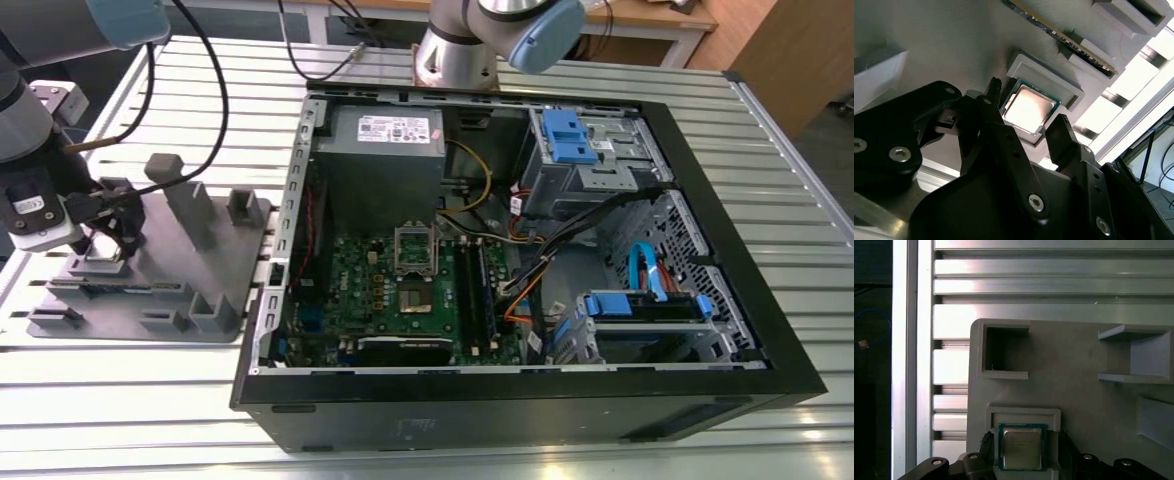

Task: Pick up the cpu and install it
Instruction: 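Pick up the cpu and move it towards the insertion slot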

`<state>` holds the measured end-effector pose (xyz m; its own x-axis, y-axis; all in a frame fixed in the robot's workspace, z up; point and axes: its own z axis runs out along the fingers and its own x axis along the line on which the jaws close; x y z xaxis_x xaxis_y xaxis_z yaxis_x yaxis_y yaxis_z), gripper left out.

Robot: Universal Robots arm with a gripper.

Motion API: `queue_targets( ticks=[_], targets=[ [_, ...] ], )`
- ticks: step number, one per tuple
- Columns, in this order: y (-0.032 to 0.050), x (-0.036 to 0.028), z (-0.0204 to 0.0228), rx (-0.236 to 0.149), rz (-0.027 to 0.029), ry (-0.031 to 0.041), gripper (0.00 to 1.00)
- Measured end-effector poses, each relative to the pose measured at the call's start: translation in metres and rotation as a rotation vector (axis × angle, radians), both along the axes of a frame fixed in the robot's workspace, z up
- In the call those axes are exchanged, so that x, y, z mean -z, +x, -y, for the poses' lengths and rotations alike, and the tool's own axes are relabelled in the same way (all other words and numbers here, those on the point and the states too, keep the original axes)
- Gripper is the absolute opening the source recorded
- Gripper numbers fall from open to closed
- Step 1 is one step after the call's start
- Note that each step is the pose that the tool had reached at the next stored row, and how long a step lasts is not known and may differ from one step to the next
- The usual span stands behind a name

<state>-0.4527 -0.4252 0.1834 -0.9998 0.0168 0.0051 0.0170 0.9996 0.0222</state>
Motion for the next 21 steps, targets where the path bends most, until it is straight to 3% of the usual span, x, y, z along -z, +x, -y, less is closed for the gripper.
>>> queue_targets(
  ticks=[1, 3, 4, 21],
  targets=[
    [0.0, 0.0, 0.0, 0.0, -0.0001, 0.0, 0.56],
    [0.0, 0.0, 0.0, 0.0, -0.0001, 0.0, 0.56],
    [0.0, 0.0, 0.0, 0.0, 0.0, 0.0, 0.5],
    [0.0, -0.0005, 0.0, 0.001, 0.0, 0.0, 0.5]
  ],
)
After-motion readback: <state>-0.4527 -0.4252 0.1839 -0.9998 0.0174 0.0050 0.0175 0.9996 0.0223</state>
